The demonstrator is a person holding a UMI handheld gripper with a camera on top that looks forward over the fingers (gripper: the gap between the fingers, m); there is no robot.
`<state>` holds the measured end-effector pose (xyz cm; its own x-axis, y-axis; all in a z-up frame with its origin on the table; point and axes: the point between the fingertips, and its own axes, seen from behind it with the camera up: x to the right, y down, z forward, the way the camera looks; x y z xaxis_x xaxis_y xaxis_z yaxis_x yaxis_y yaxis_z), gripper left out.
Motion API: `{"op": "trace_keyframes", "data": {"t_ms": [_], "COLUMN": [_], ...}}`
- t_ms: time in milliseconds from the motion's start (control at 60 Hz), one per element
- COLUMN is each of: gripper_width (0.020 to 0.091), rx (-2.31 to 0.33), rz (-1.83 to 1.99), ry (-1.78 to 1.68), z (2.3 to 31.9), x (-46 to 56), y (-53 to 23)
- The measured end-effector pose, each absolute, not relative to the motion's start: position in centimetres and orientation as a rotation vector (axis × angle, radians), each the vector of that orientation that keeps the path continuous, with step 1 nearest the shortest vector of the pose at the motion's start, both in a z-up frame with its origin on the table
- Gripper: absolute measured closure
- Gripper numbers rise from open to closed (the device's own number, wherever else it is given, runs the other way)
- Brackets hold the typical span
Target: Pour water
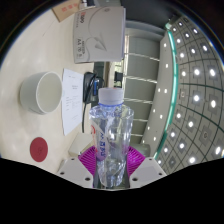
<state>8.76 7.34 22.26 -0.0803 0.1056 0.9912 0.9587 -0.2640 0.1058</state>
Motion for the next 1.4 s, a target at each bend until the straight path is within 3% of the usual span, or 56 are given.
{"op": "trace_keyframes", "data": {"t_ms": [150, 300, 483, 617, 883, 1033, 1167, 1350, 1400], "gripper_width": [0.0744, 0.0746, 0.0744, 0.0744, 0.0744, 0.0738, 0.0738, 0.0567, 0.0376], "rx": [-1.626, -1.731, -1.859, -1.909, -1.975, -1.995, -1.952, -1.977, -2.015], "rz": [-1.095, -0.750, -0.355, -0.144, 0.058, 0.104, 0.087, 0.065, 0.057], "ry": [-0.868, -0.605, -0.337, -0.240, -0.152, -0.119, -0.126, -0.113, -0.107], "z": [25.1, 25.8, 22.5, 18.3, 11.2, 8.6, 8.9, 8.5, 8.0], "x": [9.5, 10.2, 11.7, 11.9, 12.2, 12.4, 12.4, 12.7, 12.8], "y": [5.9, 5.7, 6.2, 6.3, 6.9, 6.5, 6.3, 5.9, 5.5]}}
